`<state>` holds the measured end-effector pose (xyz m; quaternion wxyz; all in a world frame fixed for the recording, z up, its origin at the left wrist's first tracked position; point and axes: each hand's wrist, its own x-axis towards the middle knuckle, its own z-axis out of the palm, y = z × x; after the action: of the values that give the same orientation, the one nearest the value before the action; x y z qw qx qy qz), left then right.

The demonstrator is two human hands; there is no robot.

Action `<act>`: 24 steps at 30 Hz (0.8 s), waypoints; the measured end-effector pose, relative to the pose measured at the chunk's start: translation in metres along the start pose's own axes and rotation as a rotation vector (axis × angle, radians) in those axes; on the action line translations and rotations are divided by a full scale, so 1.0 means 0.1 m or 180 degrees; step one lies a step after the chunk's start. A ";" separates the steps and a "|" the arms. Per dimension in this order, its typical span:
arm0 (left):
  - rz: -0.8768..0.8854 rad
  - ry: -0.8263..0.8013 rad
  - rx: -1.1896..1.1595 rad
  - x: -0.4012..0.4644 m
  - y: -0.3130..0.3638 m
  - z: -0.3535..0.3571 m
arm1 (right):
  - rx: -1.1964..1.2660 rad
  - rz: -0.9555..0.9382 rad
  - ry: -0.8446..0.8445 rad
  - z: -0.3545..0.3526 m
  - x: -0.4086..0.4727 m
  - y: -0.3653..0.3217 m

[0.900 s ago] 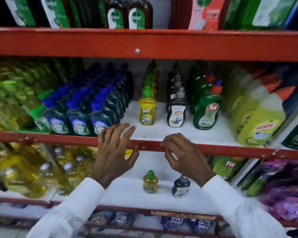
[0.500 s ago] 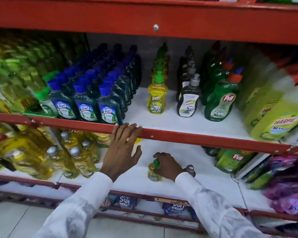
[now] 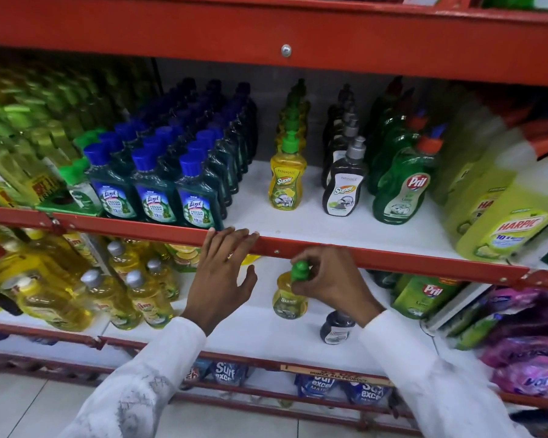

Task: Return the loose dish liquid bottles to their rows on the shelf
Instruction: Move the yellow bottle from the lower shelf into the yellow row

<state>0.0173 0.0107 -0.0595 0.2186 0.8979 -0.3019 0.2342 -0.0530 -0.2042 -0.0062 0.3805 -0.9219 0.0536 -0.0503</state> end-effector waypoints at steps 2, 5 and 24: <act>-0.0039 0.0098 -0.0103 0.00 0.01 0.02 | 0.0189 -0.0145 0.0163 -0.35 -0.07 -0.32; -0.0115 0.0254 -0.0245 0.00 0.05 0.06 | 0.0477 -0.0335 0.0407 -0.81 -0.08 -0.75; -0.0309 0.0255 -0.0442 0.00 0.10 0.07 | 0.0003 -0.0427 0.0807 -0.61 0.97 -1.06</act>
<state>0.0128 -0.0010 -0.0625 0.3033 0.8841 -0.2645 0.2376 0.0408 -0.1857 0.1170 0.3669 -0.9094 0.0394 -0.1917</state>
